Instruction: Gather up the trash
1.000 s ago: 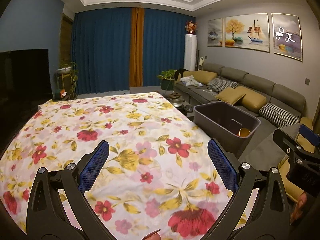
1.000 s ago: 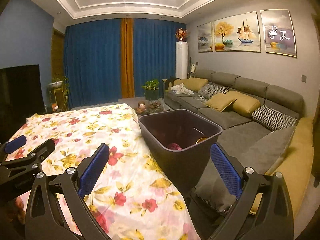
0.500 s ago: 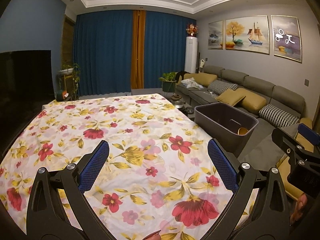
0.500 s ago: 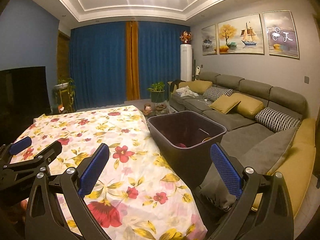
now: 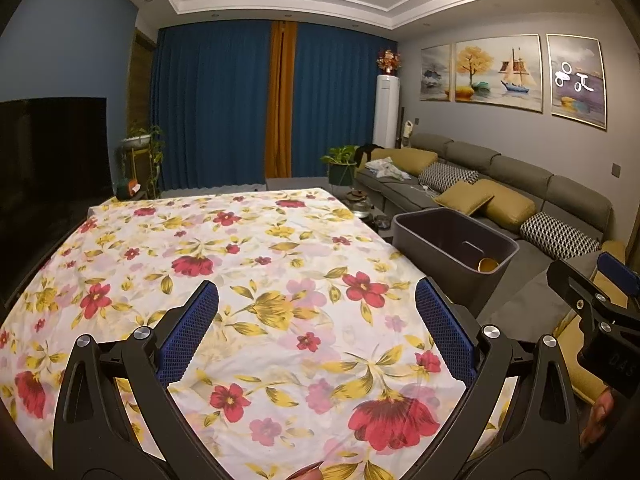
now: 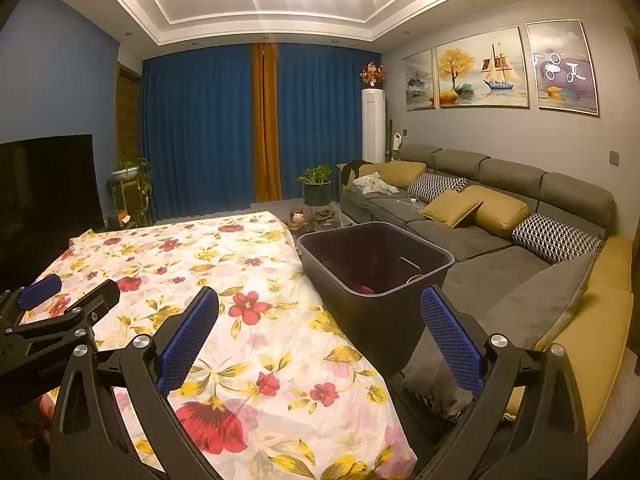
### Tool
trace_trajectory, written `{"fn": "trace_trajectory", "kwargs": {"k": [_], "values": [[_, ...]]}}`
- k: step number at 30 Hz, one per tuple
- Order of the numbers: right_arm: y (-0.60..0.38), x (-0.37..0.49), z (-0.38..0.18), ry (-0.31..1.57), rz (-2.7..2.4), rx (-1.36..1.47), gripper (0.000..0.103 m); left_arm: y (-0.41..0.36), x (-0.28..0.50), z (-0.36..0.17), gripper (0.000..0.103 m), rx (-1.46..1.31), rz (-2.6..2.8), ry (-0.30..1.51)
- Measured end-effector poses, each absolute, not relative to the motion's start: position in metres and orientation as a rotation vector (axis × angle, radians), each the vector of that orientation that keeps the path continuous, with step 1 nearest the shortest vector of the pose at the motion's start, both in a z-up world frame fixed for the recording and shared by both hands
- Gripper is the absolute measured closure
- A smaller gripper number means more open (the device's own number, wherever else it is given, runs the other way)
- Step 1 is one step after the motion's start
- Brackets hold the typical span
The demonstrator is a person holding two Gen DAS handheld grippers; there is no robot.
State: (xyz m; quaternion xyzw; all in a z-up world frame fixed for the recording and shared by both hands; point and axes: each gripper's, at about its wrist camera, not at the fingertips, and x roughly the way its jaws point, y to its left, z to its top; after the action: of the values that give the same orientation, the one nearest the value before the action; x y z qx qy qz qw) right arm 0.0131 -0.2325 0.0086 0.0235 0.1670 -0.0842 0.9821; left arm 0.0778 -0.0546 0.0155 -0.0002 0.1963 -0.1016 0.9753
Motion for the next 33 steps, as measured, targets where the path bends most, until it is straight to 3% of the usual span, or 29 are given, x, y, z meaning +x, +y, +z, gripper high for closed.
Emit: {"fn": "trace_trajectory", "kwargs": {"k": [33], "values": [[-0.2320, 0.0159, 0.0055, 0.335, -0.161, 0.049, 0.006, -0.0528, 0.0751, 0.0188, 0.006, -0.005, -0.204, 0.392]]}}
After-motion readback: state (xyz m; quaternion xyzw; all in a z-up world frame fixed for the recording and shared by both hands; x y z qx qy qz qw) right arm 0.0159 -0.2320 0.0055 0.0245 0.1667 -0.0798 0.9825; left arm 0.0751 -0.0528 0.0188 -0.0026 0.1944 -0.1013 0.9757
